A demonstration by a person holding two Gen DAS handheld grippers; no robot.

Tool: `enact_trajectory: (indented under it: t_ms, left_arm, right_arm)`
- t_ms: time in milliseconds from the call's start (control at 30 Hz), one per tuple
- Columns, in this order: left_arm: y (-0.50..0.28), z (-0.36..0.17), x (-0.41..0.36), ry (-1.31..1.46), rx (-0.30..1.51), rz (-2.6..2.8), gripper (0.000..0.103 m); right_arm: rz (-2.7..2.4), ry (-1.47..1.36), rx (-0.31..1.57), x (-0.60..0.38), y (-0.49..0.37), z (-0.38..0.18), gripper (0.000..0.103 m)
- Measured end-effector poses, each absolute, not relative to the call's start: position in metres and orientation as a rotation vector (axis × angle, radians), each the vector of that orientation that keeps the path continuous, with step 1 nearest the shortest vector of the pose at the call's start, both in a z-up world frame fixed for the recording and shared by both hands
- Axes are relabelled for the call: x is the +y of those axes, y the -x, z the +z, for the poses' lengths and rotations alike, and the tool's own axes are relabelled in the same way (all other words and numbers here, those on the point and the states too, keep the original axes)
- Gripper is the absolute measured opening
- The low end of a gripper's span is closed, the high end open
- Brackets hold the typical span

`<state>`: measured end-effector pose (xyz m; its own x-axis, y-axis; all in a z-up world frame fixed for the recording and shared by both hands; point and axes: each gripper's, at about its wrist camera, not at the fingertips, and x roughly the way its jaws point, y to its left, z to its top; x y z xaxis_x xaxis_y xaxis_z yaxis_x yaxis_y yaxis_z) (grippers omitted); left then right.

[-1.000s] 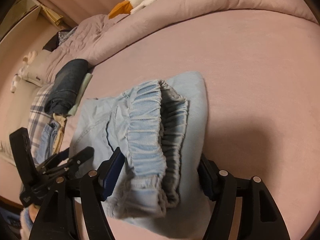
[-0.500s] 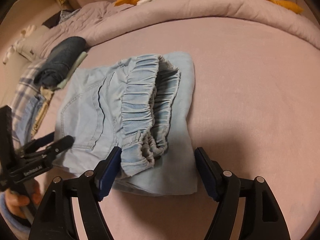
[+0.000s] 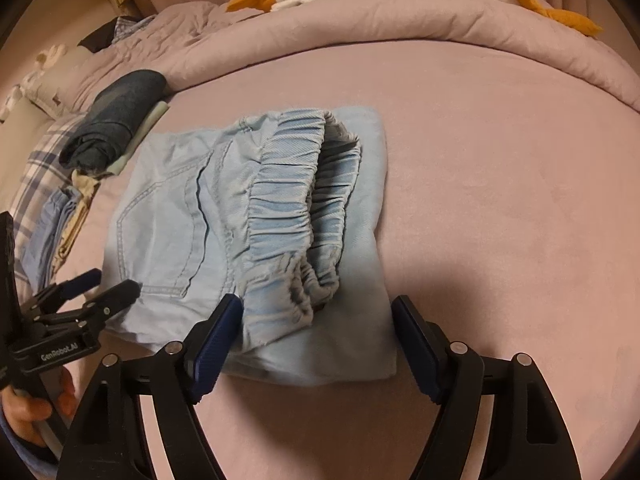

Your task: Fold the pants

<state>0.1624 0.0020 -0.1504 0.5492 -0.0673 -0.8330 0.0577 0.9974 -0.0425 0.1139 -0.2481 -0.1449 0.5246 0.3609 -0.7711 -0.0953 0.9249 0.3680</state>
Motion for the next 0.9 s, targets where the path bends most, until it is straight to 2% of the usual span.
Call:
enact_trajectory:
  t_ms: [433,567,633,700,733,900]
  left_arm:
    - [-0.12,-0.112,-0.005,0.035,0.93,-0.094,0.094]
    - [-0.104,-0.097,-0.009,0.046,0.909,-0.104,0.096]
    - [-0.095,-0.089,-0.009,0.048,0.899,-0.104,0.101]
    - [-0.09,-0.085,-0.008,0.05,0.902,-0.1,0.102]
    - [-0.088,-0.083,-0.008,0.054,0.904,-0.102,0.102]
    - [-0.076,-0.075,-0.007,0.055,0.91,-0.095,0.102]
  right_arm:
    - [0.253,-0.312,0.917,-0.267,-0.07,-0.112,0.076]
    - [0.26,-0.306,0.895,-0.266,-0.057,-0.1,0.077]
    - [0.267,-0.298,0.882,-0.265,-0.051,-0.095,0.077]
    - [0.275,-0.28,0.868,-0.261,-0.047,-0.089,0.081]
    - [0.28,-0.269,0.861,-0.258,-0.043,-0.086,0.086]
    - [0.305,-0.251,0.835,-0.253,-0.032,-0.076,0.088]
